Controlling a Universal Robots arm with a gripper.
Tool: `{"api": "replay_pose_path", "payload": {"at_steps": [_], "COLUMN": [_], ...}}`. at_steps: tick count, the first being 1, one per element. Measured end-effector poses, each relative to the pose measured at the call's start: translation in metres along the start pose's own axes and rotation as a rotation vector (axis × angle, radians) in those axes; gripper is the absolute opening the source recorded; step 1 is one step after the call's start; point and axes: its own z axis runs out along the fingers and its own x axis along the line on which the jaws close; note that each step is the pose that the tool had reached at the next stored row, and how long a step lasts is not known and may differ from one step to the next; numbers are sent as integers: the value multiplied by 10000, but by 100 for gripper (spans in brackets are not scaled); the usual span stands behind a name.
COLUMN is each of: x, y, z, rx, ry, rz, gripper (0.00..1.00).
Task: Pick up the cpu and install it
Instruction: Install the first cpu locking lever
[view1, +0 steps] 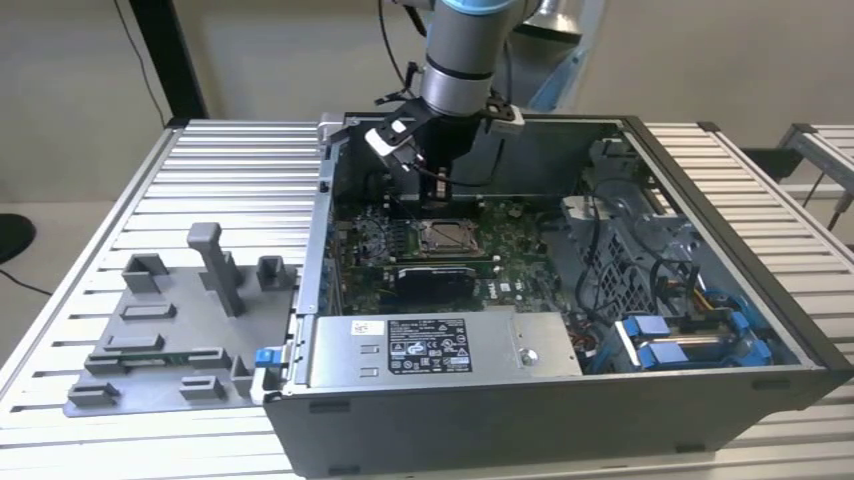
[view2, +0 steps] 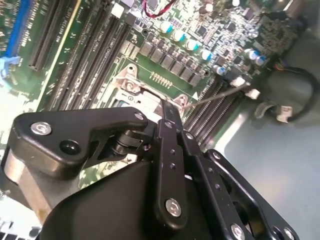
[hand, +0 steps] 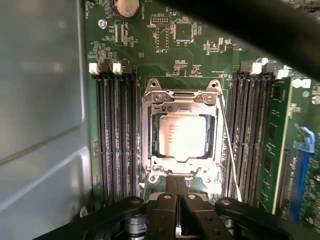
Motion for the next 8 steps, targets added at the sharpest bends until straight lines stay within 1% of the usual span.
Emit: {"api": "replay_pose_path", "payload": {"at_steps": [3, 4, 8], "x": [6, 7, 5], "y": [-16, -18, -19], "z": [-132, -148, -162], "rx": [1, 2, 0], "ry": [1, -1, 2], "rz": [-1, -1, -2], "gripper": [0, 0, 0]}}
